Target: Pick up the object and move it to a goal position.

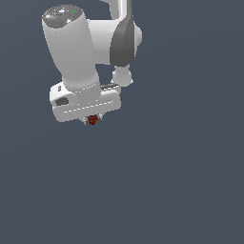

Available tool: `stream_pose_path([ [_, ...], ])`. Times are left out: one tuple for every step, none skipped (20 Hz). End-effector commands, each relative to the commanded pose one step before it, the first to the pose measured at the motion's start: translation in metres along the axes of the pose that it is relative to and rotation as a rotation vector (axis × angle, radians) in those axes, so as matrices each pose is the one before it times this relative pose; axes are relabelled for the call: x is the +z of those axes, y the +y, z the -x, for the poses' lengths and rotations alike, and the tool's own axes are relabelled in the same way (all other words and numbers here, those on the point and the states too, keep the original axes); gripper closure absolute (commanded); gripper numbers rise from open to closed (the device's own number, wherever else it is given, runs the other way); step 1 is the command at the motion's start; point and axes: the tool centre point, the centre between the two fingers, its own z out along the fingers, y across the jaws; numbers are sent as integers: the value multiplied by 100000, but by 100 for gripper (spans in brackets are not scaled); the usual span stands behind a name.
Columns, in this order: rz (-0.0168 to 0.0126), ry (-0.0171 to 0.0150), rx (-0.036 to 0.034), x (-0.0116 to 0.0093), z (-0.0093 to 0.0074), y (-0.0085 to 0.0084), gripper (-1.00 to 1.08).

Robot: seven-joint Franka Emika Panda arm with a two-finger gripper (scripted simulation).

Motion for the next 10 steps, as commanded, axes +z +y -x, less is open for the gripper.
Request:
stream_pose_path([
  [-36,-140,-45,-1050,-295,502,108],
  [0,0,0,-312,-94,157,108],
  [0,0,0,-269,-83,137,108],
  [0,0,0,-229,-72,117,108],
  [0,0,0,-190,-61,98,108],
  [0,0,0,-154,-50,79,108],
  [0,0,0,-118,-39,61,108],
  [0,0,0,-84,-28,43,108],
  [0,0,0,-50,-17,26,108],
  [0,0,0,-17,-6,9,108],
])
